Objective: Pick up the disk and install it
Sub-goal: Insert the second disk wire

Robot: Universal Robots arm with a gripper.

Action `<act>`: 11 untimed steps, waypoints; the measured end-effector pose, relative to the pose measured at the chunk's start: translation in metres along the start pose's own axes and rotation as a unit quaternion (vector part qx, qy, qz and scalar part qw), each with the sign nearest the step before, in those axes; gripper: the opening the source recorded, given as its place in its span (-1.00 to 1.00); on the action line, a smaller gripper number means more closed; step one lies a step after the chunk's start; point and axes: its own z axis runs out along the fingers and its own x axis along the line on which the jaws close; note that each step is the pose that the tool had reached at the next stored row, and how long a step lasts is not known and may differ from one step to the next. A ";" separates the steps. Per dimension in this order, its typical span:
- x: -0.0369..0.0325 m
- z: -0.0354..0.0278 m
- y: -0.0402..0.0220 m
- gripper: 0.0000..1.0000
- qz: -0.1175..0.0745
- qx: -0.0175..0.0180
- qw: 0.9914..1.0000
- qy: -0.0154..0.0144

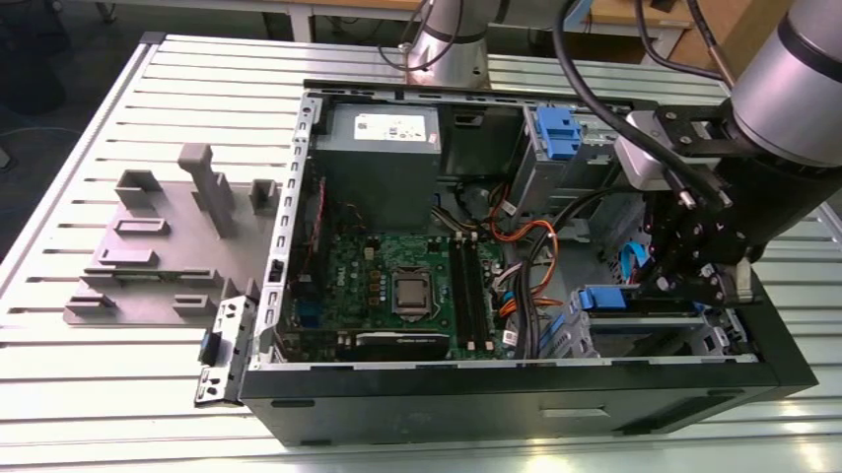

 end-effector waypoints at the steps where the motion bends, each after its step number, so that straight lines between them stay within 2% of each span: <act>1: 0.0000 0.0002 0.0000 -0.69 0.001 0.000 1.000 0.000; 11: 0.0002 0.0035 0.0002 -0.69 0.009 -0.002 1.000 0.000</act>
